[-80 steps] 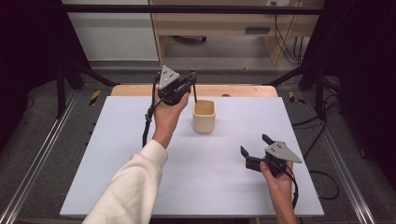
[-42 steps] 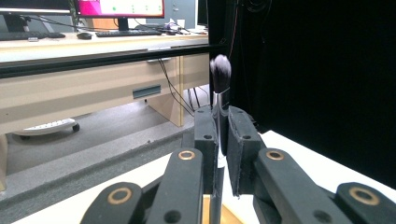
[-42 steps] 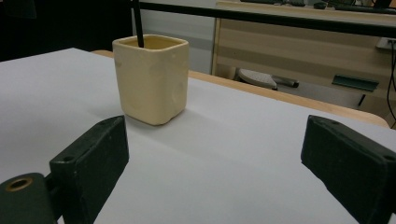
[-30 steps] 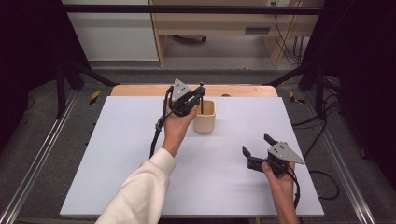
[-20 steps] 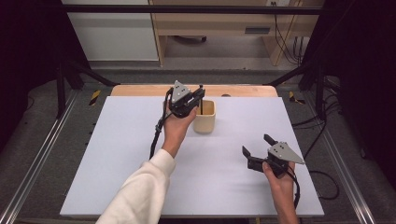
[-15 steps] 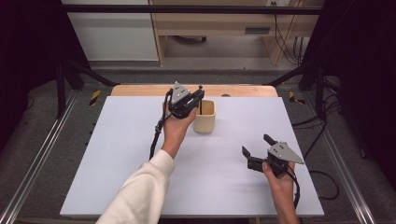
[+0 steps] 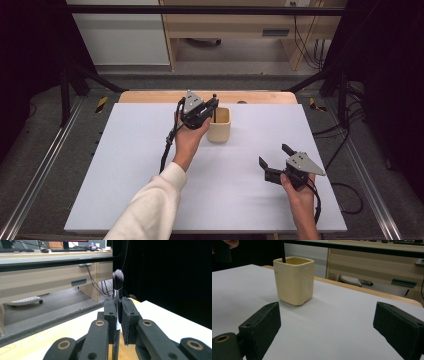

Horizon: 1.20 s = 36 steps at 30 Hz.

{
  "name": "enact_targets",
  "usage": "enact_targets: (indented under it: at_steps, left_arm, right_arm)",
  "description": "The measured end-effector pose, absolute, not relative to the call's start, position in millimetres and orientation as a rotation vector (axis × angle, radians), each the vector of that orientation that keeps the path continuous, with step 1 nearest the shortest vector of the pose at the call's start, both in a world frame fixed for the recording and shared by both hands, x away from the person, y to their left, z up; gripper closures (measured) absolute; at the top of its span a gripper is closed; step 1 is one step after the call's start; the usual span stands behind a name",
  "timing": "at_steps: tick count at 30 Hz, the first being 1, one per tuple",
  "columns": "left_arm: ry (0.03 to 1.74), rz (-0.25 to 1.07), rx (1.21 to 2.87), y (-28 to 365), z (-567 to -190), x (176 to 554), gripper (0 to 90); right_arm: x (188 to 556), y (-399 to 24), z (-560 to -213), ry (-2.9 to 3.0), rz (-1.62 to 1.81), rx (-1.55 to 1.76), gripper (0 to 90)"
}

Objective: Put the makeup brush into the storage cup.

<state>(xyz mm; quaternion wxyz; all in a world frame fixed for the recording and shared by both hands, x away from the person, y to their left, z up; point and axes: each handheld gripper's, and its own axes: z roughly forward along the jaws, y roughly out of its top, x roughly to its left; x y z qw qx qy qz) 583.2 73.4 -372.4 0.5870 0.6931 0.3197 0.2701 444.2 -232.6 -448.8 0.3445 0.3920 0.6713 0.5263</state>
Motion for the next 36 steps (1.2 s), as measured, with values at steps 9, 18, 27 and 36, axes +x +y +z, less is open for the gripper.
enact_targets:
  at_steps: [9,18,27,36]
  left_arm:
    - [0.742,0.629,1.625,73.7,-376.6,580.8,83.9]
    - [0.744,0.630,1.629,74.4,-379.0,579.5,83.7]
    - [0.696,0.657,1.574,77.0,-368.7,570.2,53.5]
    - [0.658,0.661,1.580,78.4,-362.4,562.1,28.1]
  right_arm:
    - [444.3,-232.5,-449.0,1.746,1.365,1.017,7.9]
    - [444.3,-232.2,-449.0,1.746,1.364,1.016,7.8]
    - [444.8,-233.0,-448.7,1.739,1.363,1.019,7.5]
    - [444.5,-231.9,-448.9,1.743,1.358,1.022,7.5]
